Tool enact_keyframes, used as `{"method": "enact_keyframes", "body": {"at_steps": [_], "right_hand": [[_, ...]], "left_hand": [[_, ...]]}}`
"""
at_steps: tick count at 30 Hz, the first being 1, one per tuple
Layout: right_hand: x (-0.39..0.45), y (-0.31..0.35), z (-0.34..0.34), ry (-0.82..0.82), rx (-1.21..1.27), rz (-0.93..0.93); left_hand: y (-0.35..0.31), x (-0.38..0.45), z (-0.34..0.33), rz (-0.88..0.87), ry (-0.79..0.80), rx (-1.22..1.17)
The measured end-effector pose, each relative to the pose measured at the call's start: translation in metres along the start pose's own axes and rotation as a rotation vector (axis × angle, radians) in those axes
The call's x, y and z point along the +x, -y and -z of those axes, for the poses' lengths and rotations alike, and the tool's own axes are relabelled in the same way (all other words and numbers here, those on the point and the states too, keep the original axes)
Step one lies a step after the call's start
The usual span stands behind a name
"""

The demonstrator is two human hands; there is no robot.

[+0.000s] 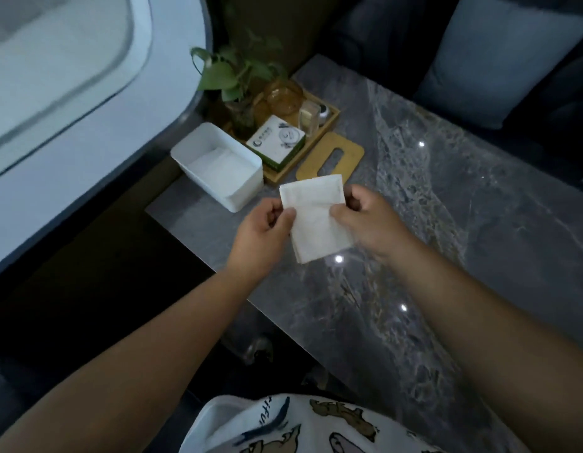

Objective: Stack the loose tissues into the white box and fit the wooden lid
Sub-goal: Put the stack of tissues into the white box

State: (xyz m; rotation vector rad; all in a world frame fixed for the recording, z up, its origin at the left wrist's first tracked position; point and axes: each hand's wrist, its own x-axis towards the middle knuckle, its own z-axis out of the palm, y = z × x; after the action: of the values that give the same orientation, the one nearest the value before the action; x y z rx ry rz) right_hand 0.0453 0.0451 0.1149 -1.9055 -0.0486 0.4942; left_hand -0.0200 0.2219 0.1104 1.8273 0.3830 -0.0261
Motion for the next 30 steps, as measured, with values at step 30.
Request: {"method": "enact_keyframes", "body": {"at_steps": [30], "right_hand": [[0.230,0.056,-0.185,0.155,-1.044,0.151]], "left_hand": [[0.083,0.192,0.145,0.316,0.121,0.558]]}}
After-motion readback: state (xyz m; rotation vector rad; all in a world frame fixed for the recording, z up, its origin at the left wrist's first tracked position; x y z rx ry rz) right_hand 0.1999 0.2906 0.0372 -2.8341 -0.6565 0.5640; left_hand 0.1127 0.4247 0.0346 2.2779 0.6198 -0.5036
